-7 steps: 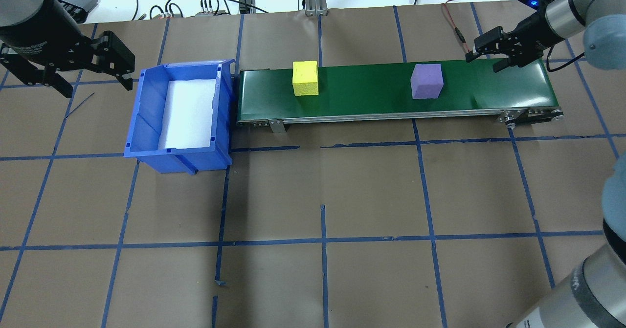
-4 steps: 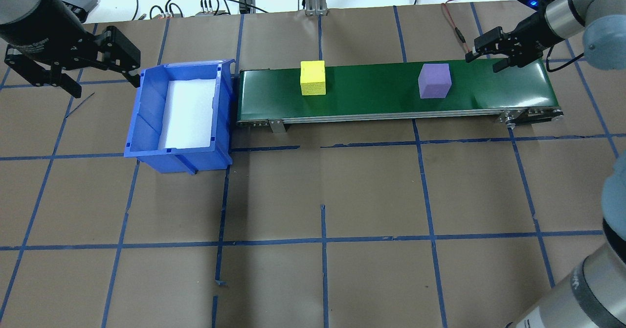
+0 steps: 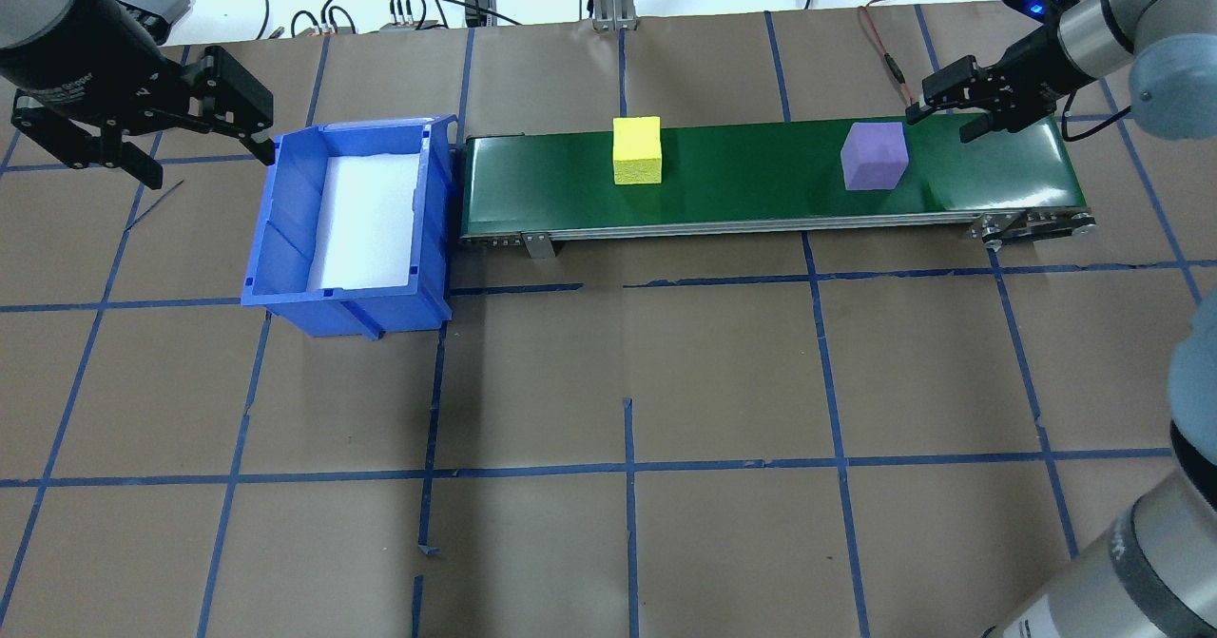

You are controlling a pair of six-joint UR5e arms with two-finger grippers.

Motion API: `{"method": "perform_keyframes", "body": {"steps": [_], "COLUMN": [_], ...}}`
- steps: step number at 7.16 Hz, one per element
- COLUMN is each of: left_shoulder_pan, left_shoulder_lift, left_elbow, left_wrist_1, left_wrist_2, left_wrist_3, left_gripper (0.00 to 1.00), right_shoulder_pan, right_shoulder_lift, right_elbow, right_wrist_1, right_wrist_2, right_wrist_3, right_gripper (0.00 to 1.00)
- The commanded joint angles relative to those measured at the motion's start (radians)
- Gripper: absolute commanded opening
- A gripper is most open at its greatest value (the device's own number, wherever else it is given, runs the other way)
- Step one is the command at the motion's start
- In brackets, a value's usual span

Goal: Move block left to right into plate

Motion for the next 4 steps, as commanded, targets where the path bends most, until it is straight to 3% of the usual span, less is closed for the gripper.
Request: {"method": "perform_keyframes", "body": {"steps": [1, 4], "left_shoulder_pan": [-0.006, -0.005], "left_shoulder_lift": [-0.007, -0.007], "left_elbow": [-0.007, -0.03], "left_wrist_1": [0.031, 0.034], "left_wrist_2": [-0.005, 0.005], "left_wrist_3": [-0.009, 0.003], "left_gripper": [1.0, 1.0], "right_shoulder_pan": [0.0, 0.0], "right_shoulder_lift": [0.0, 0.002], "right_elbow": [0.005, 0.006], "right_wrist_1": [-0.003, -0.003], "right_wrist_2": [0.0, -0.002], "right_wrist_3": [0.001, 0.001], "right_gripper": [1.0, 1.0]}}
